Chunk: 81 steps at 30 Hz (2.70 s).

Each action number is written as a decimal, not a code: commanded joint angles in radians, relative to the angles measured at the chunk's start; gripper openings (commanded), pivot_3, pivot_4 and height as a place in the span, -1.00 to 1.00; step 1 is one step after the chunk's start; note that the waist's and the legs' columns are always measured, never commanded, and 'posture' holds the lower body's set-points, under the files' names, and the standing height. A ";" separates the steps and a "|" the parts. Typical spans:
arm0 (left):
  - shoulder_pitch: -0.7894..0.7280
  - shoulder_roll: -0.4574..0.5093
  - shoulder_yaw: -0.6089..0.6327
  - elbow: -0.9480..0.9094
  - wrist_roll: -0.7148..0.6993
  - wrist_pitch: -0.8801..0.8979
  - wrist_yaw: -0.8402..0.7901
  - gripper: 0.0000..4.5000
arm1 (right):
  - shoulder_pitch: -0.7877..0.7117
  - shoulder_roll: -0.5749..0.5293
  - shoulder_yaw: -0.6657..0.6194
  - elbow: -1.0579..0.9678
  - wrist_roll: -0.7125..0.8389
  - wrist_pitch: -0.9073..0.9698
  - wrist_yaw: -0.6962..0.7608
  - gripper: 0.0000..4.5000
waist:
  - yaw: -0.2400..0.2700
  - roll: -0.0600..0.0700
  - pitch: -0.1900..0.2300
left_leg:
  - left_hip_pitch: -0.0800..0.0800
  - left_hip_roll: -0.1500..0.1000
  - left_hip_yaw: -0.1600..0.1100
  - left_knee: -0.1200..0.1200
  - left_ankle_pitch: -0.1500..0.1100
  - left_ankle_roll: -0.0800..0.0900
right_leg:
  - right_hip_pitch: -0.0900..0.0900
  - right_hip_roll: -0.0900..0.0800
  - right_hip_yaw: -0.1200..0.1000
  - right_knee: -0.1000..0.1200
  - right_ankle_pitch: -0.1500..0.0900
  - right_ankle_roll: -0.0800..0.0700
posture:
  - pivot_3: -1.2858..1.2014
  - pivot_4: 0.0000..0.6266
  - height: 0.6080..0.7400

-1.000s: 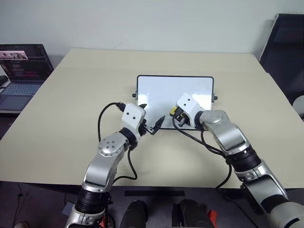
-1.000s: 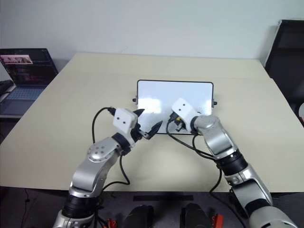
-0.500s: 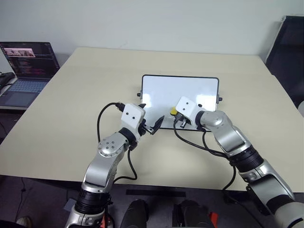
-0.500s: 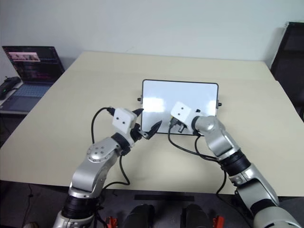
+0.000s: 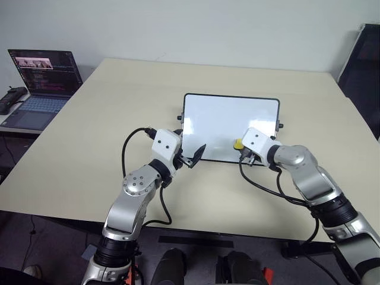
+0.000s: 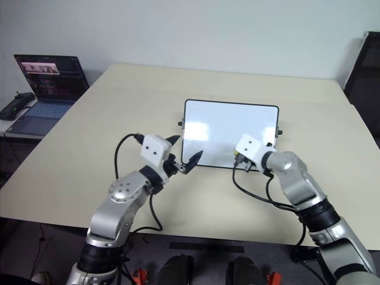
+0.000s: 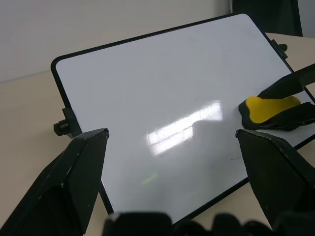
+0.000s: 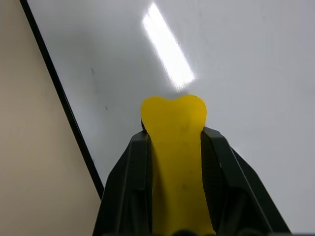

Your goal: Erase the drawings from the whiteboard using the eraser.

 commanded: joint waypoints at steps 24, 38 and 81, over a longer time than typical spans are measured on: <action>0.001 0.016 0.043 -0.034 -0.007 -0.003 -0.008 1.00 | -0.074 0.276 -0.389 -0.465 0.235 0.755 -0.135 -0.56 | -0.007 0.000 0.002 | -0.016 0.001 0.000 -0.003 -0.001 -0.002 | -0.017 0.001 -0.001 0.001 0.003 -0.006 | 0.03 -0.52 1.00; -0.062 0.043 0.000 0.006 -0.012 -0.042 -0.099 1.00 | -0.078 0.289 -0.462 -0.572 0.271 0.931 -0.283 -0.56 | -0.009 0.001 0.002 | -0.018 -0.001 0.000 -0.002 -0.001 -0.002 | -0.019 0.002 -0.002 0.002 0.003 -0.006 | 0.03 -0.52 1.00; -0.271 0.011 -0.185 0.497 -0.079 -0.531 -0.767 1.00 | 0.114 0.182 -0.658 -0.416 0.327 1.034 -0.431 -0.56 | -0.031 0.002 0.001 | -0.018 -0.001 0.002 -0.001 -0.001 -0.001 | -0.019 0.006 -0.001 0.005 0.002 -0.005 | 0.03 -0.52 1.00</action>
